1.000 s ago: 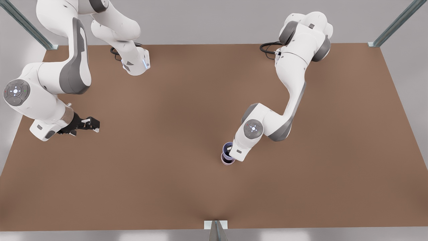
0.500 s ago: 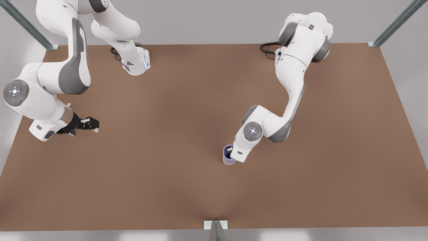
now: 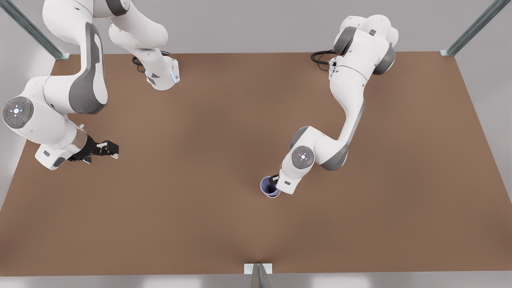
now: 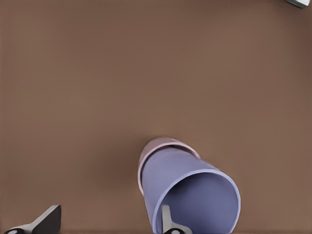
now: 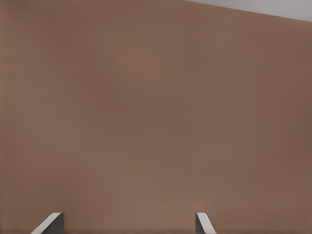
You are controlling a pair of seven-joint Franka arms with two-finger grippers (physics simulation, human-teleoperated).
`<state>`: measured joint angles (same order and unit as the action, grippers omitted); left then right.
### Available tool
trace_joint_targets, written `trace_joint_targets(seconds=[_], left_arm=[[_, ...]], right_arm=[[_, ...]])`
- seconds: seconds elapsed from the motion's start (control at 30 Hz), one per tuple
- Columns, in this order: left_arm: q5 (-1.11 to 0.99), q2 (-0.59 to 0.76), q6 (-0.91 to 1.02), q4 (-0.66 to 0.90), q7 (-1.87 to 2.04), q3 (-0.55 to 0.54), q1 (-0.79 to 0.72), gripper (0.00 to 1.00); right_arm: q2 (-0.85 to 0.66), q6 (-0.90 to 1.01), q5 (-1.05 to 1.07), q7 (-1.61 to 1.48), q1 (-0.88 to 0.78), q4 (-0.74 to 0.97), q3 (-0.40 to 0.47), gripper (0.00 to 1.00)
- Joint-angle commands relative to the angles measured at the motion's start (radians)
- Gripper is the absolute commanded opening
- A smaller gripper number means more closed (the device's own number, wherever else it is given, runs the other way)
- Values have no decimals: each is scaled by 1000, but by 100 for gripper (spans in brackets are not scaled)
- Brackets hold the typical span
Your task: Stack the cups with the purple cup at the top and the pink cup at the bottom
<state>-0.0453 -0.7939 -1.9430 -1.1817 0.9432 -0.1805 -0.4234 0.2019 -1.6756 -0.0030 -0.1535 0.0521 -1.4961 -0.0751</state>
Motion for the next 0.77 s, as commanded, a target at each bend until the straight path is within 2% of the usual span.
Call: trace_joint_targets(seconds=[0.0,0.3,0.33,0.37,0.4,0.43,0.47,0.5,0.53,0.6,0.73], left_arm=[[-1,1,1,1,14,-1,0,100],[1,35,32,2,12,-1,5,100],[-2,56,91,2,0,6,5,100],[-8,84,234,28,-15,13,5,99],[-8,143,346,48,-110,13,50,99],[-39,231,453,50,-372,22,142,99],[-80,285,513,50,-625,68,179,99],[-81,318,547,50,-787,171,186,100],[-67,363,553,34,-801,185,239,100],[-18,585,374,-292,-802,176,276,100],[-16,608,423,-314,-801,177,276,100]], right_arm=[[-1,0,2,-6,0,1,0,100],[4,0,3,-4,-1,5,0,100],[4,0,2,-6,-1,7,0,100],[4,0,2,-4,-1,7,0,100],[4,0,2,-6,-1,7,0,100],[4,0,2,-6,-1,7,0,100],[4,0,2,-6,-1,8,0,100],[4,0,2,-4,-1,7,0,100],[4,0,2,-4,-1,8,0,100],[4,0,2,-4,-1,8,0,100],[4,0,2,-4,0,7,0,100]])
